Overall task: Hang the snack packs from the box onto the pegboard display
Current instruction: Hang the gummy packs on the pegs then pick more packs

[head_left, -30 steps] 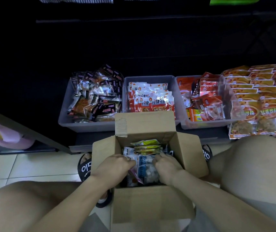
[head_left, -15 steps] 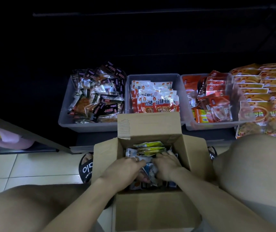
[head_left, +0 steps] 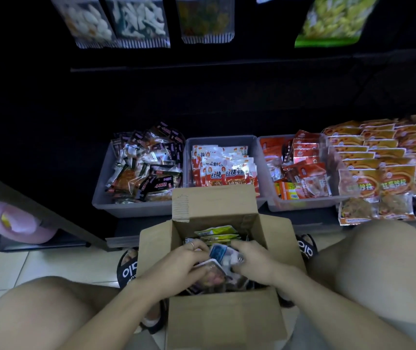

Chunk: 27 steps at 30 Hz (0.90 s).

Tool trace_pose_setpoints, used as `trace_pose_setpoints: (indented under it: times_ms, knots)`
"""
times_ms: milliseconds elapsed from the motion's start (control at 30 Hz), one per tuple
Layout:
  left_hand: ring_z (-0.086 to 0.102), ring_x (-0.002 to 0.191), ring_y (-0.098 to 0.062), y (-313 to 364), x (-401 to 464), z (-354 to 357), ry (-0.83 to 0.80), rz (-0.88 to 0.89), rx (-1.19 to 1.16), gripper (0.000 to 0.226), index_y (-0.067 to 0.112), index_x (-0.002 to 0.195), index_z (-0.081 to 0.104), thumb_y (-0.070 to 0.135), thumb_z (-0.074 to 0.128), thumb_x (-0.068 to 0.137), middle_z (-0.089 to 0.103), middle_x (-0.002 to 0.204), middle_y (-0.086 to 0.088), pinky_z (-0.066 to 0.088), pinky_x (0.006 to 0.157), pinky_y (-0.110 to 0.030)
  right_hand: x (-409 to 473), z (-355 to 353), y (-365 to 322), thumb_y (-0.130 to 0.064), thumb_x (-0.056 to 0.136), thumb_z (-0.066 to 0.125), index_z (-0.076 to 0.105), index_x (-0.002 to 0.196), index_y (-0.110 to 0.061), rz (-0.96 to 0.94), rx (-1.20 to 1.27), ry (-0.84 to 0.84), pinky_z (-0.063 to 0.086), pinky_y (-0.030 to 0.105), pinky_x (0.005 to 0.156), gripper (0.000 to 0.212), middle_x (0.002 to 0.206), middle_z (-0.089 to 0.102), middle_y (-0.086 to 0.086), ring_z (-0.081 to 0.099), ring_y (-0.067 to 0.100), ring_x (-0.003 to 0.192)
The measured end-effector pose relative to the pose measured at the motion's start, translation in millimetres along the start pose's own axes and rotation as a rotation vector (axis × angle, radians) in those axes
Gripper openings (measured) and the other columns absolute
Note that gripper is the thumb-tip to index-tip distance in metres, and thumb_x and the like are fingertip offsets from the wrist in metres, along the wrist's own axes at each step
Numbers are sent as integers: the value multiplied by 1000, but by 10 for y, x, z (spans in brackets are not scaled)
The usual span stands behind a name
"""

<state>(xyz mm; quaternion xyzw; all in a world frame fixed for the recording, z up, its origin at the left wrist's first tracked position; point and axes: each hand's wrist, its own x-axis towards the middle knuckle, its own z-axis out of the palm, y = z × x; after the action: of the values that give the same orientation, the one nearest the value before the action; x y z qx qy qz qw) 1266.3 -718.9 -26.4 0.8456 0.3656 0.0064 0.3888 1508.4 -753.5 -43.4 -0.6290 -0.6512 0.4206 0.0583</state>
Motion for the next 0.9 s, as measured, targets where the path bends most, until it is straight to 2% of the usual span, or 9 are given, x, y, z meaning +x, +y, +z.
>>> trace_pose_setpoints:
  times_ms: [100, 233, 333, 467, 533, 633, 767, 833, 900]
  knots:
    - [41, 128, 9, 177, 12, -125, 66, 9, -139, 16, 18, 96, 77, 22, 63, 103, 40, 136, 7, 34, 107, -17, -199, -247, -77, -16, 71, 72, 67, 96, -21, 14, 370, 112, 54, 35, 78, 26, 90, 73, 3, 65, 13, 83]
    - [31, 136, -18, 446, 80, -447, 40, -1, -71, 31, 55, 76, 63, 41, 59, 103, 42, 142, 11, 27, 116, -34, -421, -602, -260, 3, 85, 73, 66, 117, -6, -1, 547, 94, 53, 29, 81, 34, 107, 75, 15, 67, 15, 89]
    - [47, 118, -16, 722, 120, -689, 12, 62, -88, 26, 42, 81, 67, 54, 56, 101, 53, 106, 8, 41, 107, -39, -566, -832, -462, 9, 87, 69, 64, 125, -3, -62, 600, 52, 53, 25, 87, 40, 118, 74, 14, 70, 17, 101]
    - [66, 99, -14, 1072, 140, -1038, 5, 70, -248, 22, 28, 100, 79, 42, 63, 103, 66, 106, -3, 58, 87, -36, -769, -1139, -697, 5, 94, 59, 68, 130, -16, -123, 735, -55, 52, 44, 106, 43, 127, 73, 5, 68, 25, 121]
    - [67, 84, -16, 1205, 130, -1188, 29, 81, -254, 25, 26, 103, 80, 45, 63, 102, 69, 92, -2, 54, 75, -29, -851, -1270, -735, -5, 98, 59, 68, 132, -20, -147, 776, -62, 48, 45, 109, 38, 131, 72, 0, 66, 21, 125]
    - [60, 91, -39, 1335, 125, -1341, 114, 93, -256, 46, 12, 102, 77, 55, 62, 99, 61, 100, -26, 48, 78, -38, -914, -1421, -758, -31, 85, 78, 65, 132, -29, -102, 904, 79, 42, 52, 115, 49, 131, 69, -1, 64, 21, 125]
    - [65, 92, -35, 1519, 102, -1558, 277, 23, -375, 52, 2, 94, 74, 54, 67, 92, 58, 100, -21, 51, 88, -40, -994, -1653, -873, -76, 43, 90, 38, 149, -45, -87, 879, 317, 49, 48, 107, 122, 130, 59, -11, 64, 15, 118]
    - [65, 84, -29, 1634, 120, -1668, 344, 1, -433, 41, -2, 96, 73, 39, 71, 96, 62, 93, -11, 50, 80, -40, -1120, -1725, -1013, -79, 50, 85, 33, 147, -48, -94, 763, 292, 53, 43, 102, 115, 130, 58, -13, 65, 13, 116]
    - [60, 80, -25, 1742, 141, -1752, 374, 16, -473, 50, -9, 99, 68, 40, 73, 93, 62, 88, -16, 45, 76, -39, -1219, -1757, -1138, -53, 73, 88, 39, 137, -42, -117, 744, 304, 58, 27, 81, 81, 122, 66, -10, 73, 8, 101]
